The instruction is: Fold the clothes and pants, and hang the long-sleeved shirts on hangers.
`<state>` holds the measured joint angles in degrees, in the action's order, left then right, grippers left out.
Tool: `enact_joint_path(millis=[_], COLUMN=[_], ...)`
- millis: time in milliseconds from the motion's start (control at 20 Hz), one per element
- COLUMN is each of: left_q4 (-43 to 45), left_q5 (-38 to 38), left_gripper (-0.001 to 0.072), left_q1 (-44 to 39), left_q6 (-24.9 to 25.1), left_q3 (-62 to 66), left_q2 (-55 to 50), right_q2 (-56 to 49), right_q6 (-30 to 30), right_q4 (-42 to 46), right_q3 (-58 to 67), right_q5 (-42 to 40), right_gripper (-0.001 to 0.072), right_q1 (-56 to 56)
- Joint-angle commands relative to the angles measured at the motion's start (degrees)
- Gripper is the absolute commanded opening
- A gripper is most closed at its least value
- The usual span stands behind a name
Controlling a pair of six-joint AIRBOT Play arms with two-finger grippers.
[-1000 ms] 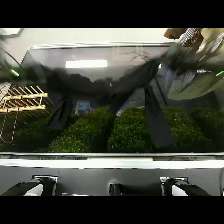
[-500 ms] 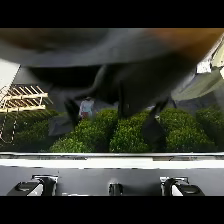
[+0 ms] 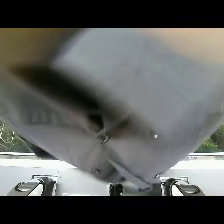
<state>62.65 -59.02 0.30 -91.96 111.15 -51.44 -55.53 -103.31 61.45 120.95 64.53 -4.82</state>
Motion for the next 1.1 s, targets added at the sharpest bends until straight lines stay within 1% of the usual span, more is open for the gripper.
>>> enact_joint_path(millis=[0, 100, 200, 300, 450, 600, 700, 750, 800, 850, 900, 950, 1000, 1050], left_q4=[0.4, 0.4, 0.4, 0.3, -0.1, -1.1, -2.2, -2.3, -2.3, -2.3, -2.5, -2.5, -2.4, -2.5], left_q5=[1.0, 3.3, 5.9, 8.6, 11.1, 10.9, 9.7, 9.0, 8.0, 7.3, 6.3, 5.1, 3.4, 1.1], left_gripper=[0.0019, 0.0019, 0.0019, 0.0019, 0.002, 0.0019, 0.0019, 0.002, 0.0021, 0.0058, 0.0223, 0.0446, 0.0628, 0.0637], left_q1=[0.0, -0.1, -0.4, -1.3, -2.5, -3.1, -3.2, -3.4, -3.4, -3.5, -3.5, -3.1, -2.4, -1.4], left_q6=[2.1, 2.2, 2.2, 2.2, 2.1, 1.8, -0.3, -1.4, -2.6, -3.3, -3.3, -3.3, -3.7, -4.3], left_q3=[-4.7, -6.2, -6.5, -6.5, -6.5, -6.5, -6.5, -6.5, -6.5, -6.5, -6.5, -6.4, -6.4, -6.5], left_q2=[-7.5, -14.8, -22.9, -31.4, -42.0, -49.5, -52.2, -53.0, -53.3, -53.2, -52.8, -52.0, -50.8, -49.4], right_q2=[-11.6, -20.2, -27.6, -34.8, -46.1, -54.0, -57.2, -58.0, -58.2, -57.9, -57.1, -55.7, -53.9, -51.6], right_q6=[-1.0, -0.6, -0.5, -0.5, -0.6, -1.1, -1.1, -1.0, -1.0, -0.6, 0.4, 2.1, 3.7, 5.6], right_q4=[-5.6, -10.8, -13.8, -13.9, -13.9, -14.3, -14.3, -14.2, -13.9, -13.4, -13.4, -13.3, -12.9, -12.1], right_q3=[0.1, -0.5, -4.0, -6.7, -6.7, -6.7, -6.7, -6.7, -6.7, -6.7, -6.7, -6.7, -6.7, -6.7], right_q5=[-0.1, -1.1, -4.5, -7.8, -12.1, -16.1, -15.9, -14.7, -13.1, -10.7, -7.4, -3.0, 1.7, 7.1], right_gripper=[0.0027, 0.0027, 0.0027, 0.0027, 0.0027, 0.0028, 0.0035, 0.0077, 0.0163, 0.0271, 0.0356, 0.0438, 0.0517, 0.0622], right_q1=[0.0, 0.0, 0.6, 2.6, 6.5, 9.3, 10.4, 10.6, 10.7, 10.5, 10.0, 8.8, 7.3, 5.3])
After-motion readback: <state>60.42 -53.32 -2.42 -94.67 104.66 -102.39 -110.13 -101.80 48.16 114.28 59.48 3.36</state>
